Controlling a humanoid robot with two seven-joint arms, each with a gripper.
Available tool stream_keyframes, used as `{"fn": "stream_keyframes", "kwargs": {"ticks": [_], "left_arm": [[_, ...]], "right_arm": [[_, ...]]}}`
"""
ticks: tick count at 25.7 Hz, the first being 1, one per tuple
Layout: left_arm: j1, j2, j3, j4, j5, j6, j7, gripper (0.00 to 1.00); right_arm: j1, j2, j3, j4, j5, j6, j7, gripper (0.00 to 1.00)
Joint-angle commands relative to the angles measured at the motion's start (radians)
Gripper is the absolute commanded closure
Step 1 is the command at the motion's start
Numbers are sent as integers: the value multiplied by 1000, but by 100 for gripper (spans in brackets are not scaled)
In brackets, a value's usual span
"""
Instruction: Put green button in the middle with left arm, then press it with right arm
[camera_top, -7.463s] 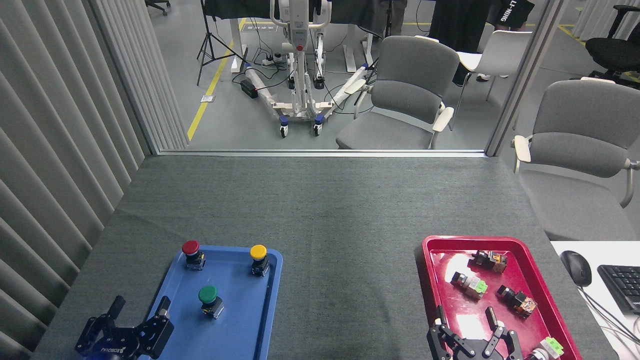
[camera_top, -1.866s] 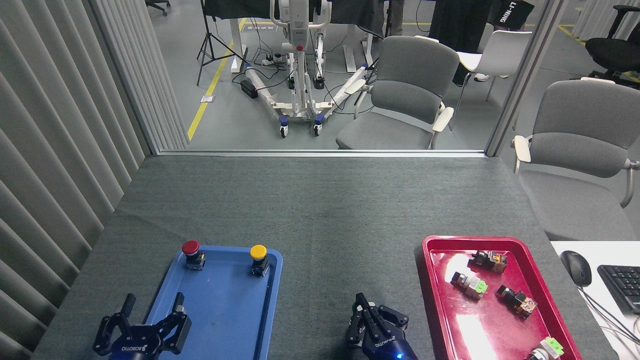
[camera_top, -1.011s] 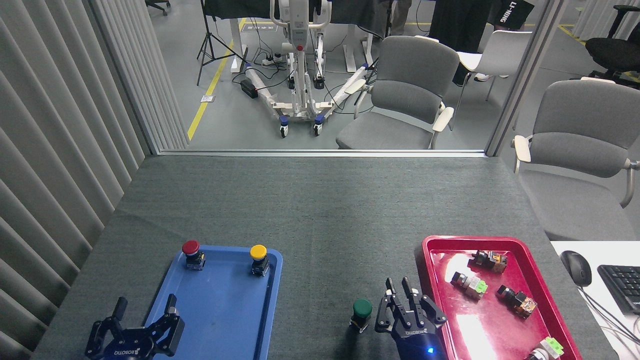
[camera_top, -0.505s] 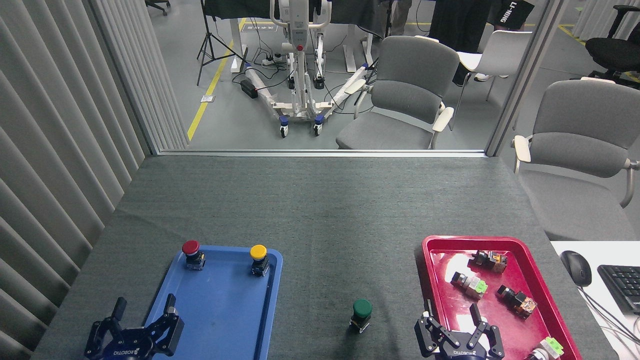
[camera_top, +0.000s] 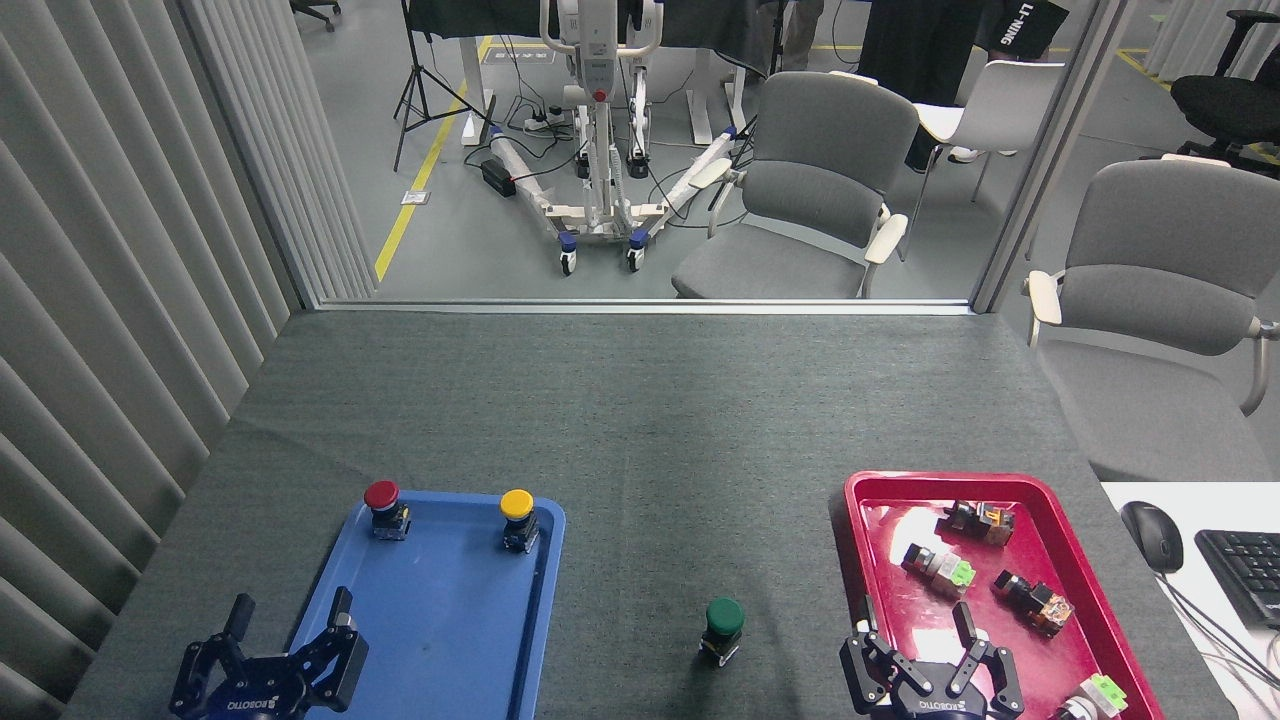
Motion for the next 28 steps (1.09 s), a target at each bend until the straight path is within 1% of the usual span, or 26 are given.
{"fn": "stream_keyframes", "kwargs": {"ticks": [1,3,8,11,13,15,17,24,28], "left_arm": [[1,1,0,0,1,-5,-1,0],[1,1,-1,-2,1,-6,-1,0],[29,2,0,-54,1,-9,-7,0],[29,2,-1,-55,2,-9,-11,0],[34,2,-1,-55,11,-9,-11,0],[35,2,0,-55,21,-9,-11,0],[35,2,0,-55,30,-9,-11,0],[35,5,0,-51,48,-9,-11,0],[37,8,0,-54,58,-18,-11,0]], "right_arm": [[15,-8,3,-7,24,2,-112,1],[18,-9,3,-6,29,0,-191,0],[22,-8,3,7,23,3,-188,0],[30,-6,3,8,35,3,-186,0],[30,-8,3,7,58,2,-157,0],[30,-3,1,2,53,0,-97,0],[31,0,4,-2,46,0,-68,0],[41,-2,7,-6,47,-44,-65,0],[41,-2,7,-6,47,-47,-68,0]]}}
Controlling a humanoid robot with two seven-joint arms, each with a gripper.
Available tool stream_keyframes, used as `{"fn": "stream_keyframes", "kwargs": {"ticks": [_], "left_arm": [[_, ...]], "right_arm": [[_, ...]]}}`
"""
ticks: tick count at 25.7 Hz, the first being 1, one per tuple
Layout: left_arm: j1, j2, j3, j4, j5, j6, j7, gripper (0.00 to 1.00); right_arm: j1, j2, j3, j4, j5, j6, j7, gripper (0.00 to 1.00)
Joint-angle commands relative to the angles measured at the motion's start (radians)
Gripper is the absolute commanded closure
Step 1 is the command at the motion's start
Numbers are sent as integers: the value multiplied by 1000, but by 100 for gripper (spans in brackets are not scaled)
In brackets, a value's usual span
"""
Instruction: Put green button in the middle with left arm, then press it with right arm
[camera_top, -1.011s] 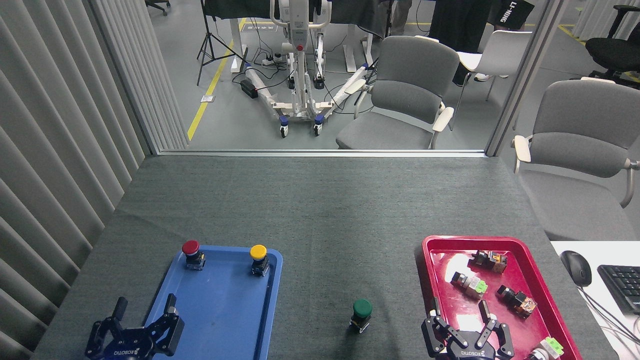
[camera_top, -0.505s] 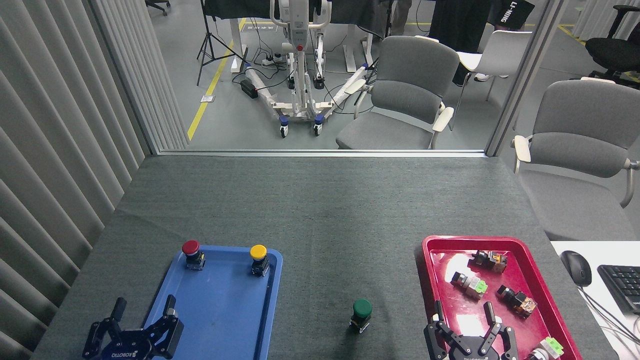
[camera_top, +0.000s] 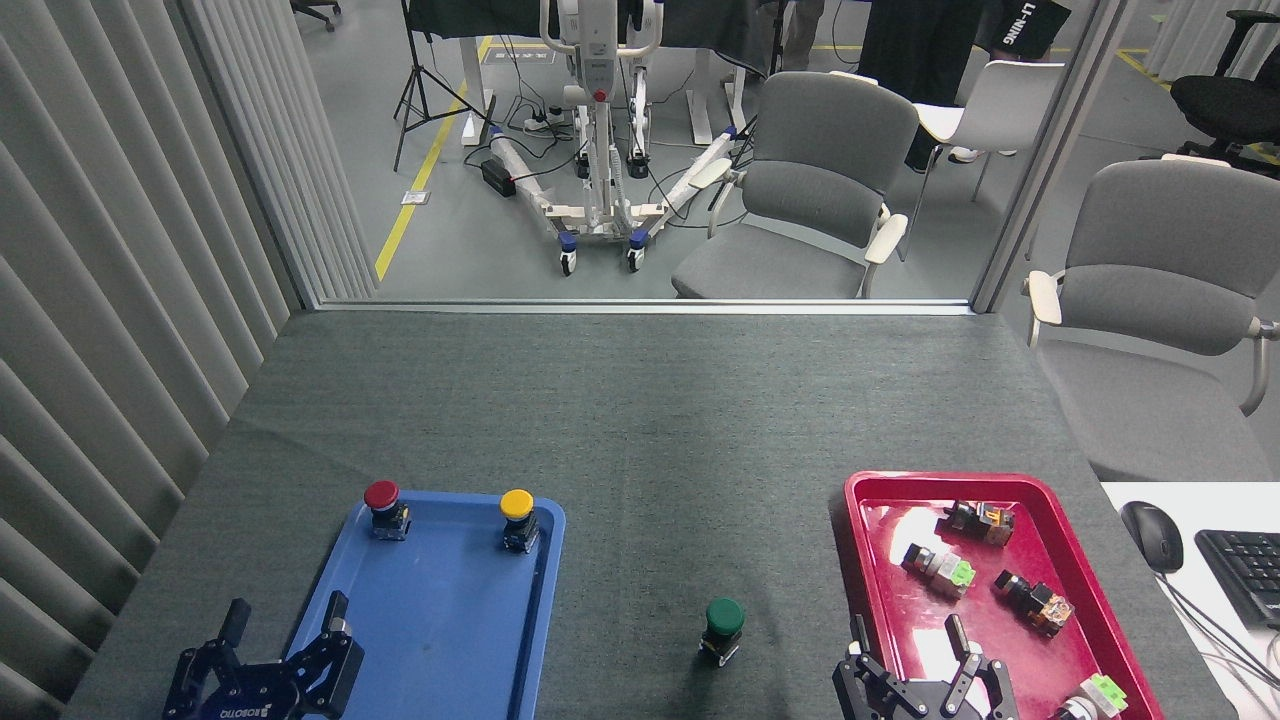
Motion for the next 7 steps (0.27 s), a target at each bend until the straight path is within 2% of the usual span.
{"fn": "stream_keyframes", "kwargs": {"ticks": [1,7], "left_arm": [[1,3,1,-2,6,-17,1,0],[1,3,1,-2,8,-35,1,0]], "right_arm": [[0,1,-1,0,1,-5,-2,0],[0,1,0,0,-1,1,-8,0]]}}
